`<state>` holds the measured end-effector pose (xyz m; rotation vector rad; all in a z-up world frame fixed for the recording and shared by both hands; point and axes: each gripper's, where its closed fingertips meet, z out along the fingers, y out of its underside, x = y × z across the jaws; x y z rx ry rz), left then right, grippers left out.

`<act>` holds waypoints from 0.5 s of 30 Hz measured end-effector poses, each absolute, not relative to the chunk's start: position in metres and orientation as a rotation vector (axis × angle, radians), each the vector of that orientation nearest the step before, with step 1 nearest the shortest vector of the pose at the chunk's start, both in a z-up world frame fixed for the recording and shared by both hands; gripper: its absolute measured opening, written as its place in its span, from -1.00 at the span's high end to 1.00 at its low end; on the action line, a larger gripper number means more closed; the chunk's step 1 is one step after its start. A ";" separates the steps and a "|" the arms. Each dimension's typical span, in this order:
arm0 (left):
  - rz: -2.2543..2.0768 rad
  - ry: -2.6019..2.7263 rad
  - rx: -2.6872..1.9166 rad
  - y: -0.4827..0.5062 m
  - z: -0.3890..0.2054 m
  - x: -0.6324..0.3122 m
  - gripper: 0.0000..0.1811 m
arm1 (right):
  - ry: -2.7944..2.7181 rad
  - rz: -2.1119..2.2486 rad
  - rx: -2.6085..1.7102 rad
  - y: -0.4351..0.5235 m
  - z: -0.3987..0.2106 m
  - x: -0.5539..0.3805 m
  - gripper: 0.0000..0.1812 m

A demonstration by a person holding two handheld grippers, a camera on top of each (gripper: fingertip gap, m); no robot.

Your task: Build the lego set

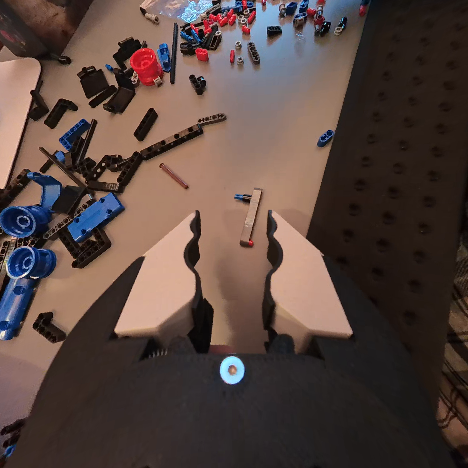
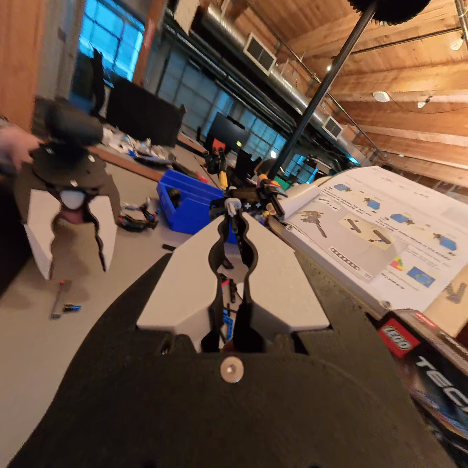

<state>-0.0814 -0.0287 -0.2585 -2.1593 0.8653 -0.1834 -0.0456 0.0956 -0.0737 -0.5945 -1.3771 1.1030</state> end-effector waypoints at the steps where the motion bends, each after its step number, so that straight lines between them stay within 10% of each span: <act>1: -0.185 0.865 -2.162 -0.029 -0.260 -0.081 0.45 | -1.364 1.168 -0.598 0.095 -0.071 -0.043 0.96; 15: -0.219 0.870 -2.183 -0.031 -0.270 -0.074 0.48 | -1.130 1.841 -0.590 0.111 -0.039 -0.006 0.96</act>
